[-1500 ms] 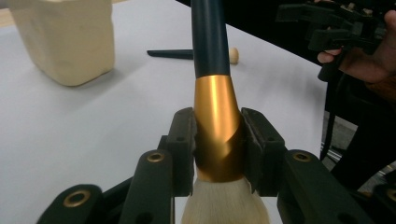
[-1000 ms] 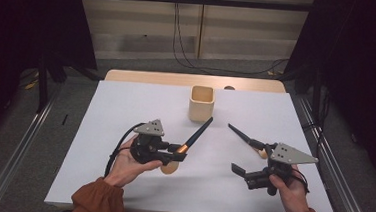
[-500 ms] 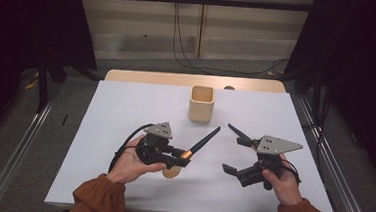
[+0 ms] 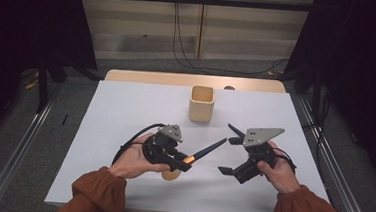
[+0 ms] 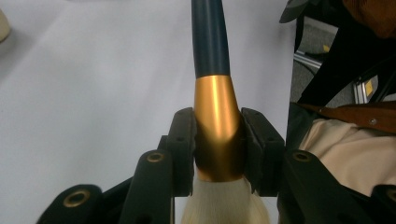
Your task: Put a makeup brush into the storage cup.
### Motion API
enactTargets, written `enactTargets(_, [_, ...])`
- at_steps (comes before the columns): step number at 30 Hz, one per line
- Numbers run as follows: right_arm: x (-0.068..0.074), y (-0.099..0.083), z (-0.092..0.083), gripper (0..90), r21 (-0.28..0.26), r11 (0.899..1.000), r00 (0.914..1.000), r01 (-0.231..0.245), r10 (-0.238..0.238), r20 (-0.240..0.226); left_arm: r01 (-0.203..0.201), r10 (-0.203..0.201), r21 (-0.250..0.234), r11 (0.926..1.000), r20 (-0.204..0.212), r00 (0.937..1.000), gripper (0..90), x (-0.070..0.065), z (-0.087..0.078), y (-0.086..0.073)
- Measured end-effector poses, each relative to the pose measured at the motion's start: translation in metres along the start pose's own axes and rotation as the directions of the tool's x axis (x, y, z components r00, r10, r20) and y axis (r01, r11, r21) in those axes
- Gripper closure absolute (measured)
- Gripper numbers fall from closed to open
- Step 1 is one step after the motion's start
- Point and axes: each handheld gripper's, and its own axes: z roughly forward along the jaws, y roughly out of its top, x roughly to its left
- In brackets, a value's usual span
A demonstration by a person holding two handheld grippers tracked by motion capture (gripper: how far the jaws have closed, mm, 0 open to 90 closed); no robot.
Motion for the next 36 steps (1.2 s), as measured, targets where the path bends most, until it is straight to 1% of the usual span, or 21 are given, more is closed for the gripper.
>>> enactTargets(6, [-0.004, 0.009, 0.003, 3.2, 0.077, 0.996, 0.9985, 0.039, -0.036, -0.041, -0.034, 0.033, 0.072, 0.9969, 0.014, 0.9994, 66.8, -0.002, 0.003, 0.004])
enactTargets(9, [-0.004, 0.015, 0.006, 4.1, 0.130, 0.988, 0.9951, 0.079, -0.070, -0.070, -0.049, 0.046, 0.112, 0.9925, 0.022, 0.9987, 66.8, -0.004, 0.006, 0.005])
enactTargets(10, [-0.004, 0.018, 0.007, 4.1, 0.155, 0.983, 0.9924, 0.098, -0.085, -0.088, -0.050, 0.047, 0.124, 0.9911, 0.027, 0.9985, 66.9, -0.005, 0.007, 0.005])
enactTargets(11, [-0.003, 0.023, 0.009, 4.3, 0.207, 0.969, 0.9874, 0.137, -0.117, -0.107, -0.056, 0.052, 0.134, 0.9894, 0.030, 0.9982, 66.8, -0.005, 0.009, 0.005])
enactTargets(12, [-0.003, 0.023, 0.009, 4.3, 0.207, 0.969, 0.9874, 0.137, -0.117, -0.107, -0.056, 0.053, 0.143, 0.9882, 0.027, 0.9983, 66.8, -0.006, 0.010, 0.006])
enactTargets(15, [-0.002, 0.028, 0.015, 3.3, 0.271, 0.945, 0.9769, 0.185, -0.146, -0.156, -0.051, 0.045, 0.160, 0.9858, 0.038, 0.9982, 66.8, -0.006, 0.013, 0.005])
enactTargets(16, [0.000, 0.032, 0.020, 3.2, 0.320, 0.924, 0.9701, 0.210, -0.156, -0.186, -0.053, 0.046, 0.176, 0.9830, 0.044, 0.9980, 66.8, -0.006, 0.015, 0.005])
enactTargets(17, [0.000, 0.032, 0.020, 3.2, 0.320, 0.924, 0.9701, 0.210, -0.156, -0.186, -0.053, 0.046, 0.176, 0.9830, 0.044, 0.9980, 66.8, -0.006, 0.015, 0.005])
enactTargets(18, [0.000, 0.034, 0.025, 3.7, 0.353, 0.907, 0.9655, 0.230, -0.168, -0.199, -0.055, 0.046, 0.184, 0.9815, 0.053, 0.9976, 66.8, -0.006, 0.016, 0.005])
enactTargets(19, [0.001, 0.036, 0.028, 3.9, 0.378, 0.895, 0.9649, 0.236, -0.169, -0.201, -0.061, 0.053, 0.188, 0.9802, 0.051, 0.9973, 66.8, -0.006, 0.017, 0.005])
enactTargets(21, [0.002, 0.037, 0.030, 3.9, 0.394, 0.891, 0.9669, 0.226, -0.157, -0.201, -0.065, 0.055, 0.195, 0.9786, 0.056, 0.9969, 66.8, -0.006, 0.018, 0.005])
enactTargets(24, [0.004, 0.043, 0.041, 3.9, 0.451, 0.861, 0.9650, 0.236, -0.154, -0.212, -0.073, 0.061, 0.208, 0.9755, 0.064, 0.9961, 66.8, -0.006, 0.019, 0.005])
enactTargets(25, [0.004, 0.043, 0.041, 3.9, 0.451, 0.861, 0.9650, 0.236, -0.154, -0.212, -0.072, 0.059, 0.217, 0.9736, 0.067, 0.9961, 66.8, -0.006, 0.020, 0.005])
enactTargets(26, [0.005, 0.045, 0.046, 6.4, 0.466, 0.849, 0.9620, 0.250, -0.164, -0.218, -0.080, 0.067, 0.228, 0.9703, 0.065, 0.9957, 66.8, -0.006, 0.022, 0.005])
enactTargets(27, [0.005, 0.045, 0.046, 6.4, 0.466, 0.849, 0.9620, 0.250, -0.164, -0.218, -0.080, 0.067, 0.228, 0.9703, 0.065, 0.9957, 66.8, -0.006, 0.022, 0.005])
enactTargets(28, [0.007, 0.048, 0.051, 8.8, 0.493, 0.831, 0.9581, 0.258, -0.155, -0.241, -0.082, 0.066, 0.231, 0.9694, 0.073, 0.9951, 66.8, -0.006, 0.023, 0.005])
enactTargets(29, [0.007, 0.048, 0.051, 8.8, 0.493, 0.831, 0.9581, 0.258, -0.155, -0.241, -0.082, 0.066, 0.231, 0.9694, 0.073, 0.9951, 66.8, -0.006, 0.023, 0.005])
enactTargets(30, [0.007, 0.050, 0.056, 18.0, 0.503, 0.819, 0.9526, 0.275, -0.161, -0.258, -0.080, 0.064, 0.231, 0.9697, 0.074, 0.9952, 66.8, -0.006, 0.024, 0.005])
enactTargets(33, [0.008, 0.051, 0.061, 25.9, 0.507, 0.813, 0.9448, 0.286, -0.151, -0.291, -0.088, 0.071, 0.235, 0.9679, 0.080, 0.9943, 66.8, -0.006, 0.026, 0.006])
enactTargets(34, [0.010, 0.054, 0.066, 30.3, 0.514, 0.805, 0.9403, 0.297, -0.154, -0.303, -0.087, 0.071, 0.238, 0.9674, 0.076, 0.9946, 66.8, -0.006, 0.027, 0.006])
enactTargets(36, [0.011, 0.055, 0.067, 34.5, 0.506, 0.807, 0.9366, 0.306, -0.159, -0.312, -0.083, 0.066, 0.235, 0.9684, 0.078, 0.9948, 66.8, -0.006, 0.027, 0.006])
